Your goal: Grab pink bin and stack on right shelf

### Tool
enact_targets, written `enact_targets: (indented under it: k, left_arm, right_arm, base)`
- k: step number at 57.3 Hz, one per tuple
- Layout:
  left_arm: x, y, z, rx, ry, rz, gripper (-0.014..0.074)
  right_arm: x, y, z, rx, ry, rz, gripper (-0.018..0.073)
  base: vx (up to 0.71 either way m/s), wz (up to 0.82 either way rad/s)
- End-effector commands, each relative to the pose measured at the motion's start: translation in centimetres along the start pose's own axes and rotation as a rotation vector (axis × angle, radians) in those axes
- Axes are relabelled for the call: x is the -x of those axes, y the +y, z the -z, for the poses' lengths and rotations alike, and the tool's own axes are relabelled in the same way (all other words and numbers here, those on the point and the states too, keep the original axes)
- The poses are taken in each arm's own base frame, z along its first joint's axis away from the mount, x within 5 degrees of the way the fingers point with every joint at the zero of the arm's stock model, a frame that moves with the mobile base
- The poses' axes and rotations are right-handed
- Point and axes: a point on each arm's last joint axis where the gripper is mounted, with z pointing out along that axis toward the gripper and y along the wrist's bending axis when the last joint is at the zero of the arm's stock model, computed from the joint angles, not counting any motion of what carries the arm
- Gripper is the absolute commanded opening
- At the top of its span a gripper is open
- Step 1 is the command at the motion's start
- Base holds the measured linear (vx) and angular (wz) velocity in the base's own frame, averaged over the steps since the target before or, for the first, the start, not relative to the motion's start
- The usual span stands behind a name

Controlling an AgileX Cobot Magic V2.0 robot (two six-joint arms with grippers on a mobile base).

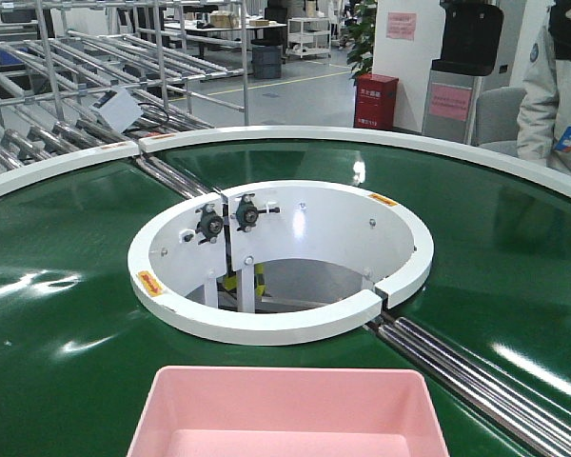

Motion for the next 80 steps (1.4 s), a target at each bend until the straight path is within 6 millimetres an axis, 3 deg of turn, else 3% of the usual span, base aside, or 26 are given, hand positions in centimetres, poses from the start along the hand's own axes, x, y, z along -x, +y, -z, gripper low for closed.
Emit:
enact_targets:
  k: [1, 16, 46, 52, 57, 63, 72, 80]
  left_arm:
    - [0.2, 0.0, -0.1, 0.002, -0.061, 0.007, -0.0001]
    - [0.3, 0.0, -0.1, 0.002, -0.075, 0.005, -0.0001]
    - [2.6, 0.2, 0.4, 0.015, -0.339, 0.007, -0.0001]
    - [3.5, 0.2, 0.6, 0.008, -0.394, 0.051, -0.0001]
    - [5.9, 0.2, 1.6, -0.002, -0.520, 0.085, -0.0001]
    - [10.2, 0.1, 3.7, 0.003, -0.640, 0.038, -0.0001]
    - [16.4, 0.0, 5.5, 0.029, -0.610, -0.069, -0.0001]
    - [19.4, -0.1, 3.6, 0.026, -0.508, -0.083, 0.0001]
  right_arm:
    - [0.7, 0.0, -0.1, 0.004, -0.069, 0.017, -0.0011]
    - [0.7, 0.0, -0.1, 0.004, -0.069, 0.017, -0.0011]
    - [0.8, 0.1, -0.1, 0.004, -0.078, 0.022, -0.0011]
    - [1.5, 0.1, 0.0, 0.012, -0.164, 0.022, -0.0011]
    - [3.8, 0.3, 0.6, 0.034, -0.386, 0.009, -0.0011]
    - [8.1, 0.3, 2.3, 0.038, -0.568, 0.007, -0.0011]
    - [14.8, -0.1, 3.7, 0.012, -0.514, 0.003, -0.0011]
    - [18.9, -0.3, 3.0, -0.001, -0.454, 0.013, -0.0010]
  base:
    - [0.00, 0.00]
    - [0.00, 0.00]
    - [0.00, 0.00]
    - [0.00, 0.00]
    - [0.00, 0.00]
    - [0.00, 0.00]
    - [0.00, 0.00]
    - [0.00, 0.00]
